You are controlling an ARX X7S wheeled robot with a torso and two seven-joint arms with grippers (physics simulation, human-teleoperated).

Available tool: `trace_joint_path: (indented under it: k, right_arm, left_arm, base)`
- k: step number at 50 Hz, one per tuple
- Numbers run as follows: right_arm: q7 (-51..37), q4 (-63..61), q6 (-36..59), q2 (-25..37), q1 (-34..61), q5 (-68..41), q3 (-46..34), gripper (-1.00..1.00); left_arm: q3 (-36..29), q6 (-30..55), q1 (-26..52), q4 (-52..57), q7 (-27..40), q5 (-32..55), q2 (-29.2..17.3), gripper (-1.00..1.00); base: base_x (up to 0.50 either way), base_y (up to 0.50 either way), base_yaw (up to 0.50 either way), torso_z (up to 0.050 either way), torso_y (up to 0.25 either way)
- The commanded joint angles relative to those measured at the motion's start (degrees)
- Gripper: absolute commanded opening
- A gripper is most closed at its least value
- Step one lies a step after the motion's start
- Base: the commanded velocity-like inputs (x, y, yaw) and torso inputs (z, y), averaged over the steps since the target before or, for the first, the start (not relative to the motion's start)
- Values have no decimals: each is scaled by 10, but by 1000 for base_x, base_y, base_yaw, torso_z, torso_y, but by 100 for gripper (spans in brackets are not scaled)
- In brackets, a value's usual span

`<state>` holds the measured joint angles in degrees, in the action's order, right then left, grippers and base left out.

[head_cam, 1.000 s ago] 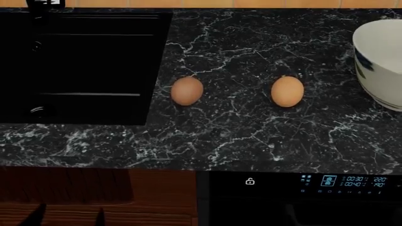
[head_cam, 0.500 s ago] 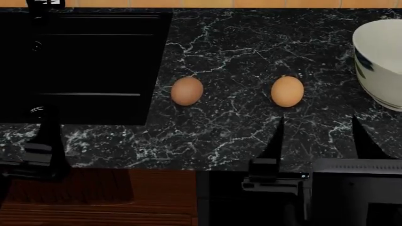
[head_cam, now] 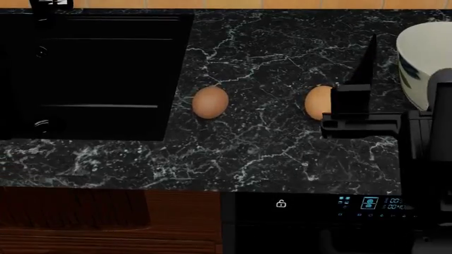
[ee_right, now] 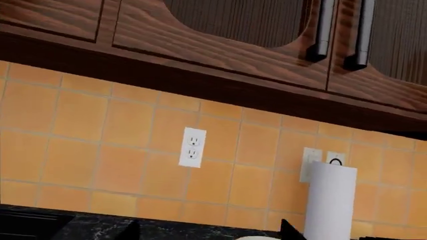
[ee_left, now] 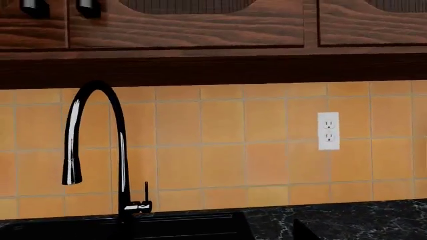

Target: Place the eggs and milk next to the bowl.

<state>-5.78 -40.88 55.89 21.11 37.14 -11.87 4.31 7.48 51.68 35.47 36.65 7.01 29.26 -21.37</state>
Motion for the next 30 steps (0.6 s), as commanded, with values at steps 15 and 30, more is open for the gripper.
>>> trace_joint_path:
  k: [15,30]
  right_arm:
    - [13,-23,59,14,44,-28,8,100]
    - [12,-16,53,13,39,-29,-3,100]
  left_arm:
    - [12,49,11,7,1,32,-17,100]
    - [6,40,3,4,-1,34,-17,100]
  base:
    - [0,-324,0,0,0]
    - [0,-500,0,0,0]
